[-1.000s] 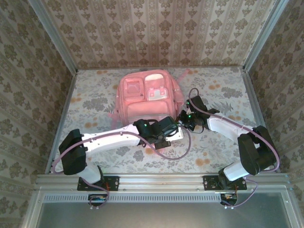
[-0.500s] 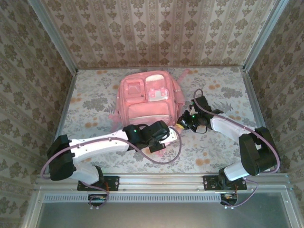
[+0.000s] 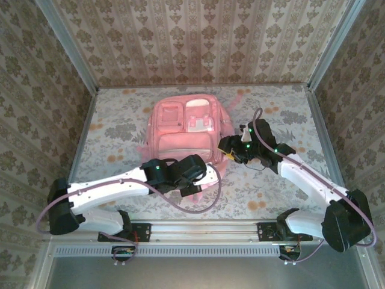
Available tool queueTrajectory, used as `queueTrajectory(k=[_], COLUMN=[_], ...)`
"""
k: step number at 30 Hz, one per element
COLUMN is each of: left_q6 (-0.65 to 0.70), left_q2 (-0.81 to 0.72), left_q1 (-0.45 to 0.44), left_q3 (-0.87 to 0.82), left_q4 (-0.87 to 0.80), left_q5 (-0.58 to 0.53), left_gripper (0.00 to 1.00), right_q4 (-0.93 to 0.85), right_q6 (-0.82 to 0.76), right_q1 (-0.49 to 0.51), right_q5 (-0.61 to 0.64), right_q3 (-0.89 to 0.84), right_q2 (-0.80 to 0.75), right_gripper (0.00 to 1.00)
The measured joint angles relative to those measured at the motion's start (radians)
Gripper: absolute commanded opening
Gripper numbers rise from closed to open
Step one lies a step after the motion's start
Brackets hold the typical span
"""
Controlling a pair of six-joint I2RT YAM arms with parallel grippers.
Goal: Pack the student bag
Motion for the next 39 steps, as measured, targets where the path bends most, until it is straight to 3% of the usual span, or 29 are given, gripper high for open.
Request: queueTrajectory(k=[7, 13, 19, 22, 27, 28, 34, 38, 39], left_q6=[0.001, 0.0, 0.001, 0.003, 0.029, 0.034, 0.067, 0.086, 0.089], left_q2=[-0.035, -0.056, -0.103, -0.127, -0.128, -0.127, -0.094, -0.054, -0.043], left_q1=[0.0, -0.008, -0.012, -0.012, 0.005, 0.015, 0.112, 0.148, 0.151], left_q3=[-0.024, -0.079, -0.117, -0.133, -0.148, -0.148, -0.148, -0.133, -0.128], left_q4=[-0.008, -0.013, -0.029, -0.035, -0.032, -0.031, 0.03, 0.069, 0.079], left_q5=[0.008, 0.036, 0.043, 0.041, 0.019, 0.015, 0.027, 0.035, 0.036], left_gripper=[0.0, 0.0, 0.0, 0.0, 0.0, 0.0, 0.0, 0.0, 0.0], right_q4=[-0.1, -0.22, -0.288, -0.31, -0.278, -0.255, -0.011, 0.071, 0.072], right_q6=[-0.058, -0.226, -0.351, -0.394, -0.392, -0.375, -0.221, -0.154, -0.147], right_q1=[0.056, 0.054, 0.054, 0.054, 0.06, 0.055, -0.036, -0.106, -0.124], right_q5=[0.08, 0.253, 0.383, 0.381, 0.331, 0.319, 0.2, 0.206, 0.21], right_q3=[0.045, 0.299, 0.46, 0.53, 0.618, 0.616, 0.451, 0.325, 0.306], right_q2=[0.065, 0.268, 0.483, 0.594, 0.669, 0.669, 0.622, 0.533, 0.514], right_gripper=[0.66, 0.67, 0.76, 0.66, 0.03, 0.0, 0.0, 0.01, 0.16])
